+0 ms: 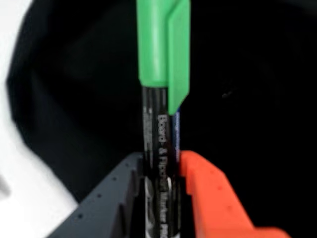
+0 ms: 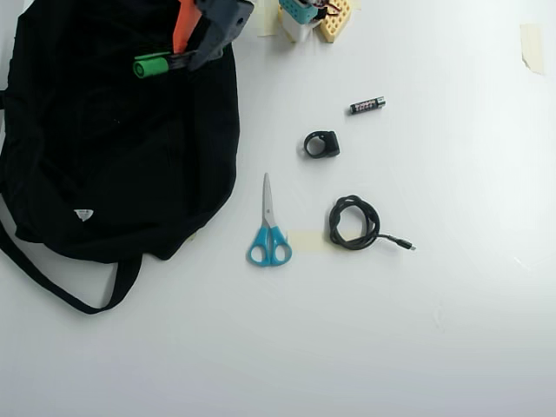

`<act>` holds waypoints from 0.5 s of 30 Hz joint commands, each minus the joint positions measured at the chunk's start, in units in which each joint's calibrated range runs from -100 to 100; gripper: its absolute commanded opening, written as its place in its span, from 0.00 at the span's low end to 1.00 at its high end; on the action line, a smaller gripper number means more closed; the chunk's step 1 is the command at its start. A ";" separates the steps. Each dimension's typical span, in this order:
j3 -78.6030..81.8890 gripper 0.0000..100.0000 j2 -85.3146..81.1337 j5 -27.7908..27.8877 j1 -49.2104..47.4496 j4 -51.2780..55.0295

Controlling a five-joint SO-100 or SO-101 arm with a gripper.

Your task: Put the green marker into the black bag

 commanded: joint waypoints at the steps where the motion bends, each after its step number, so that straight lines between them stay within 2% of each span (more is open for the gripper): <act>1: -0.38 0.02 -0.02 0.24 6.93 -7.82; 4: 5.91 0.02 0.15 0.18 11.79 -17.21; 9: 6.99 0.02 16.58 -0.39 13.74 -33.83; 13: -3.44 0.02 29.61 -0.39 13.29 -33.83; 15: -3.71 0.06 29.86 -0.39 13.29 -33.66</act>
